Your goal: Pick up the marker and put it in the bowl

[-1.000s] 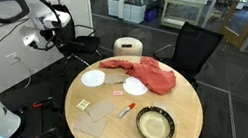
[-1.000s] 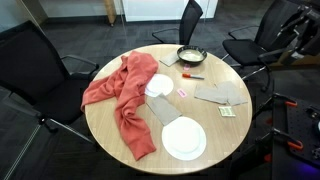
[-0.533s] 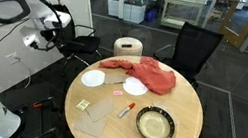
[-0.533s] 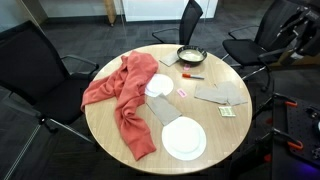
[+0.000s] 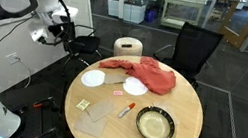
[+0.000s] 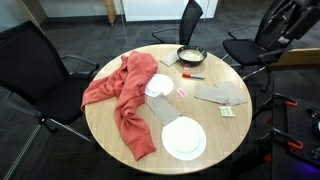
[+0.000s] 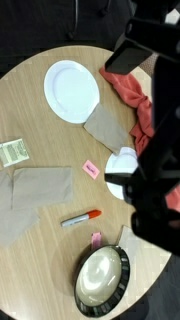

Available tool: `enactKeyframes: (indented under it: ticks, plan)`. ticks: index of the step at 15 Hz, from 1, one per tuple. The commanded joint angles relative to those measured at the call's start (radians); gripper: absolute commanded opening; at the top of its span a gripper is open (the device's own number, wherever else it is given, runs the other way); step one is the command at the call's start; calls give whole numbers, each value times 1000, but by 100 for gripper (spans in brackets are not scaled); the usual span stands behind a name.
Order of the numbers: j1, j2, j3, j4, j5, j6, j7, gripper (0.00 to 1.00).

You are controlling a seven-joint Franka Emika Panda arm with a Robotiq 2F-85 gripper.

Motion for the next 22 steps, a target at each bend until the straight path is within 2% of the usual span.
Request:
enactKeyframes:
  ticks: [1, 5, 12, 14, 15, 16, 22]
  plan:
    - [-45, 132, -33, 91, -45, 14, -64, 100]
    - [-60, 277, -98, 160, -43, 35, -169, 100]
    - [-86, 499, -163, 226, -21, 179, -356, 100]
    - [-106, 548, -160, 234, -31, 224, -368, 100]
    - [-130, 574, -147, 236, -70, 261, -311, 100]
    - [-119, 519, -141, 206, -39, 219, -336, 100]
    - [-140, 573, -137, 226, -49, 254, -333, 100]
